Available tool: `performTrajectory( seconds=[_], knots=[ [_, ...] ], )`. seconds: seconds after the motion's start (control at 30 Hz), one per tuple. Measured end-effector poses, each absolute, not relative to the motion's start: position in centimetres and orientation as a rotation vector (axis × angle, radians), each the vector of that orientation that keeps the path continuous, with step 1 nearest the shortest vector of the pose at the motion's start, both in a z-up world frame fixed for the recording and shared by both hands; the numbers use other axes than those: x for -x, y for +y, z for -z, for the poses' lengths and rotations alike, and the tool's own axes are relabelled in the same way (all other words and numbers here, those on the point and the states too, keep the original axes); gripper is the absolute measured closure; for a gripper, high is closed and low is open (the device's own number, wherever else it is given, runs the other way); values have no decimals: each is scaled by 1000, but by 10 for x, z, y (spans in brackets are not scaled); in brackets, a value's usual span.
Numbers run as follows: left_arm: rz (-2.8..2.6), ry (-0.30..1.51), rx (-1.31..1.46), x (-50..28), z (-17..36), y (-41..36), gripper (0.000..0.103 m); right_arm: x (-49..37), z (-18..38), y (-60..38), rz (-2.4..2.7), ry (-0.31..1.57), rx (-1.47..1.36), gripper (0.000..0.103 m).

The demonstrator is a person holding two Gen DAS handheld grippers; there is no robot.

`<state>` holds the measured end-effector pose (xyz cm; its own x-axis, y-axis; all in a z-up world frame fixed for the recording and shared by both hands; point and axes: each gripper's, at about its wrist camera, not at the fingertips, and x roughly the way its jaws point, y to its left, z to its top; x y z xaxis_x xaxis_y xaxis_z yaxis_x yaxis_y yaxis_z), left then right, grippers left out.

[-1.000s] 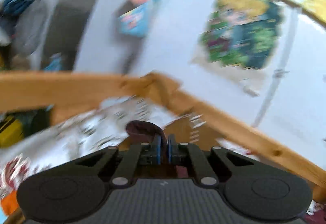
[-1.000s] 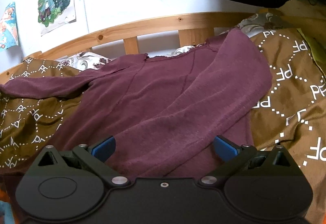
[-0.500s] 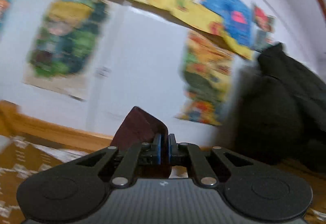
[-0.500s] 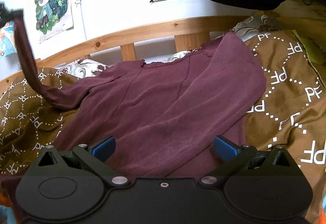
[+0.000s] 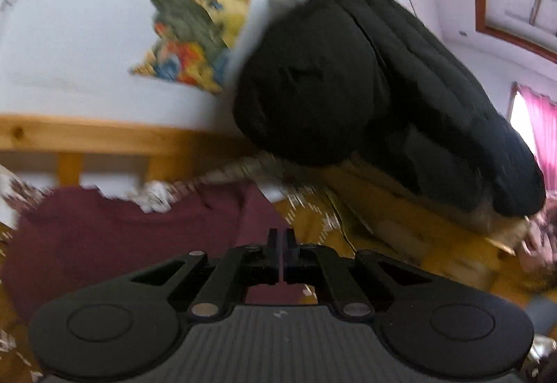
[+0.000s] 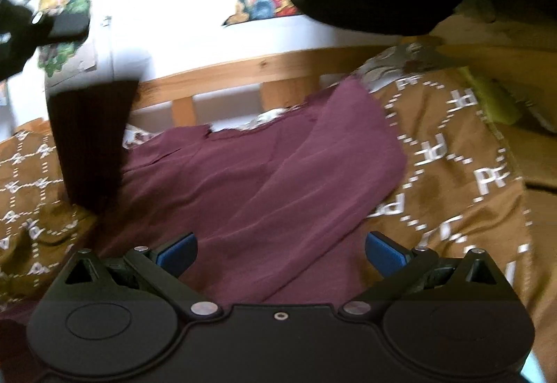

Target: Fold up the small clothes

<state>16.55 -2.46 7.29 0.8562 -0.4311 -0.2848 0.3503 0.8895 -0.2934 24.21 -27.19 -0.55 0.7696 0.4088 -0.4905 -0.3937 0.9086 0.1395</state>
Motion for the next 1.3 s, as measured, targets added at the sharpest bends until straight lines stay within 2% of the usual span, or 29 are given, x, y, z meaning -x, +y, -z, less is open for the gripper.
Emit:
performTrajectory(
  seconds=[0.23, 0.33, 0.43, 0.47, 0.53, 0.63, 0.8, 0.9, 0.93, 0.97, 1.07, 1.3],
  knots=[
    [395, 477, 266, -173, -35, -37, 102, -258, 8, -300, -344, 548, -85, 1],
    [311, 539, 295, -170, -21, -22, 96, -259, 9, -304, -353, 547, -100, 1],
    [161, 592, 326, -163, -8, 3, 72, -257, 8, -297, -438, 537, -115, 1],
    [99, 605, 338, -160, -6, 13, 59, -254, 8, -293, -478, 530, -106, 1],
    [-33, 626, 355, -154, 0, 33, 48, -248, 7, -282, -573, 516, -79, 2],
    [-186, 661, 380, -151, 8, 61, 41, -242, 11, -264, -693, 540, -25, 6],
    [-394, 726, 409, -152, 17, 103, 39, -250, 21, -236, -716, 568, 47, 20],
    [-442, 731, 407, -156, 16, 117, 39, -269, 28, -219, -708, 602, 50, 33],
    [-452, 728, 403, -157, 15, 121, 39, -274, 32, -213, -702, 623, 58, 50],
    [-453, 723, 399, -157, 14, 124, 39, -276, 35, -209, -691, 645, 70, 72],
    [-448, 698, 377, -161, 11, 128, 39, -273, 38, -213, -692, 655, 61, 97],
    [-396, 666, 381, -184, 11, 127, 39, -261, 3, -264, -629, 579, -58, 98]
  ],
)
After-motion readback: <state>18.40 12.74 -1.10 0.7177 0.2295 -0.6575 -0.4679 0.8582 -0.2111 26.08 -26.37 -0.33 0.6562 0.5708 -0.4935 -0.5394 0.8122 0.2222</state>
